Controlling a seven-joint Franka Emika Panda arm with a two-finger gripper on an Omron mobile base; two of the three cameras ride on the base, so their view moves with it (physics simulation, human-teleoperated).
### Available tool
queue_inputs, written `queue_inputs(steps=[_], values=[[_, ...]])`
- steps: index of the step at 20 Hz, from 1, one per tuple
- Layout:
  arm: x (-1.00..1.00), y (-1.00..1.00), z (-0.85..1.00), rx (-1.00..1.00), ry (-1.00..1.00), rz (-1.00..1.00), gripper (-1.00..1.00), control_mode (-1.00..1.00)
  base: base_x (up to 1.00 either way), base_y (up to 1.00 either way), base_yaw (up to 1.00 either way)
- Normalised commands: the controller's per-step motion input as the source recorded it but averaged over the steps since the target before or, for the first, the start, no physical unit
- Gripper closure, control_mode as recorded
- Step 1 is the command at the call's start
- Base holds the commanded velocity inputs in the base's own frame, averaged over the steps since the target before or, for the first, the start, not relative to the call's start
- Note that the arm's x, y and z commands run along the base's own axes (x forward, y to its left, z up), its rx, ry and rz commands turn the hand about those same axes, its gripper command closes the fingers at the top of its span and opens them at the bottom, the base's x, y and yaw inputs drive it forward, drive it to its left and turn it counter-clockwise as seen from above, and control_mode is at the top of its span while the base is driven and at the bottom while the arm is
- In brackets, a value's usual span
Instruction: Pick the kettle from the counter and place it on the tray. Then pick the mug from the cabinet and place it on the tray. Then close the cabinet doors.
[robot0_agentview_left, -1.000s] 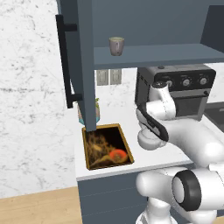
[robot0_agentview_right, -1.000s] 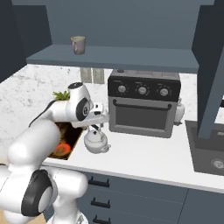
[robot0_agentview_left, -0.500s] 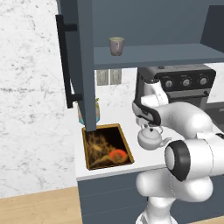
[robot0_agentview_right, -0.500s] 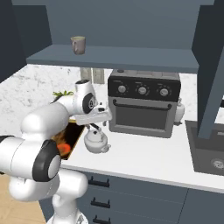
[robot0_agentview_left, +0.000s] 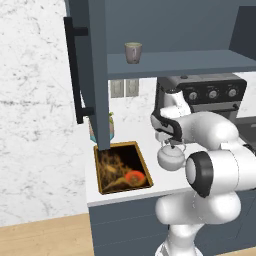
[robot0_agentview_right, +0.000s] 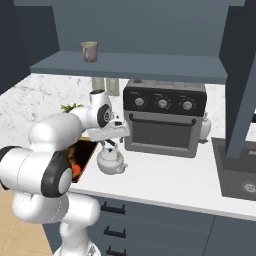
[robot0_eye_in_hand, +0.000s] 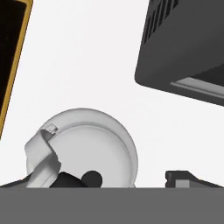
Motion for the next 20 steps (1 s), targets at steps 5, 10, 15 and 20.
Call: queue_inputs(steps=[5, 10, 15, 20], values=[[-0.46, 0.00, -0.23, -0.01, -0.07, 0.00, 1.00, -1.00, 0.00, 0.00, 0.00], [-0.62, 0.00, -0.21, 0.00, -0.05, 0.00, 1.00, -1.00, 0.00, 0.00, 0.00], [-0.36, 0.04, -0.06, 0.00, 0.00, 0.02, 1.00, -1.00, 0.00, 0.00, 0.00], [-0.21, 0.40, 0.62, 0.00, 0.05, 0.23, 1.00, -1.00, 0.00, 0.00, 0.00]])
